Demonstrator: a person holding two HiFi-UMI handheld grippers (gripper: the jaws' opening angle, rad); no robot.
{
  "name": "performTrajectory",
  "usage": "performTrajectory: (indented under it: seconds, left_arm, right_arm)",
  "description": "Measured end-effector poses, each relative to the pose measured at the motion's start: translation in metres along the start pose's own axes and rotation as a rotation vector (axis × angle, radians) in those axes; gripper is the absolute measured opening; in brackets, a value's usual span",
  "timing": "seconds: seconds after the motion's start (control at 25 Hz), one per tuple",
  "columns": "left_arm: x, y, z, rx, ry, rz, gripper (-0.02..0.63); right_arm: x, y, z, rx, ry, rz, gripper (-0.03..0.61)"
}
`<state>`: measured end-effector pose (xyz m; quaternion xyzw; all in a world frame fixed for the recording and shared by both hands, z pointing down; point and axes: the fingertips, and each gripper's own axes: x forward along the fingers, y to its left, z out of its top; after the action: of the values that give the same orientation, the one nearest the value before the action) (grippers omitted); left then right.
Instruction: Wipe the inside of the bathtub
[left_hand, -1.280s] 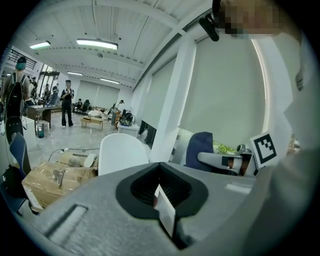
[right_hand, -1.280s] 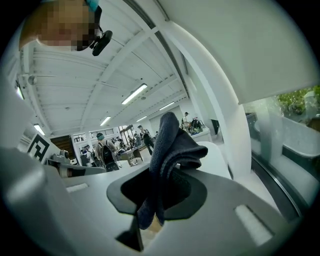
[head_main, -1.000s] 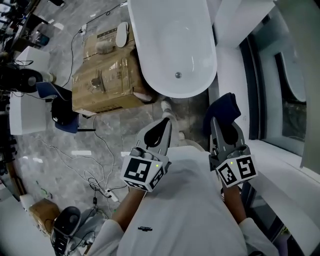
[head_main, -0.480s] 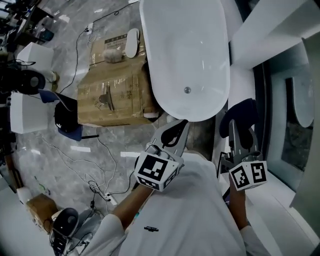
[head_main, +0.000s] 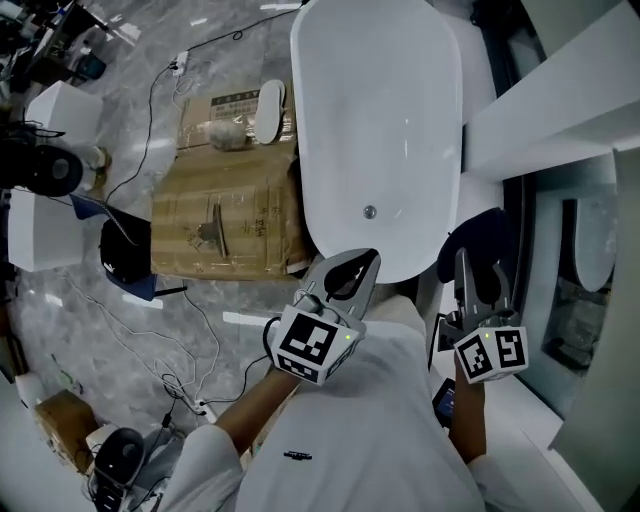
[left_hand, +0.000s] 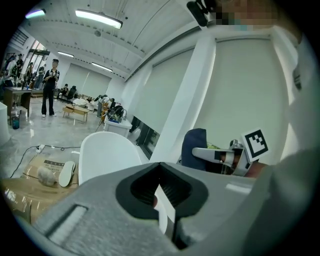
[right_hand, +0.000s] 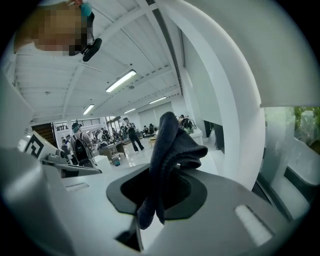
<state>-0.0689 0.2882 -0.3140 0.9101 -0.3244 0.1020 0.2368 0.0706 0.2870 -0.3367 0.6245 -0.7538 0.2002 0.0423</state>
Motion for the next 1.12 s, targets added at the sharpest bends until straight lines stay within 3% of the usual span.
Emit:
performTrajectory:
  seconds: [0.12,0.4,0.64,0.84,1.12]
  left_arm:
    - [0.015,0.007,0.015,0.023,-0.008,-0.005,0.000]
    - [0.051,0.020,0.004,-0.022,-0.007,0.030,0.000]
    - [0.077,0.026,0.008,-0.061,-0.008,0.114,0.000]
    - [0.114,0.019,0.006,-0.050,0.024,0.113,0.000]
    - [0.158,0.018,0.021,-0.060,0.024,0.162,0.000]
  right_arm:
    - [0.013,-0.006,0.007,-0.033,0.031,0.011,0.067]
    - [0.039,-0.030,-0.004,-0.065,0.119,0.077,0.067]
    - [0.067,-0.047,-0.007,-0.032,0.185,0.203,0.067]
    - [0.092,-0.061,-0.001,-0.077,0.235,0.322,0.067]
    - [0.122,-0.101,0.007,-0.099,0.240,0.376,0.067]
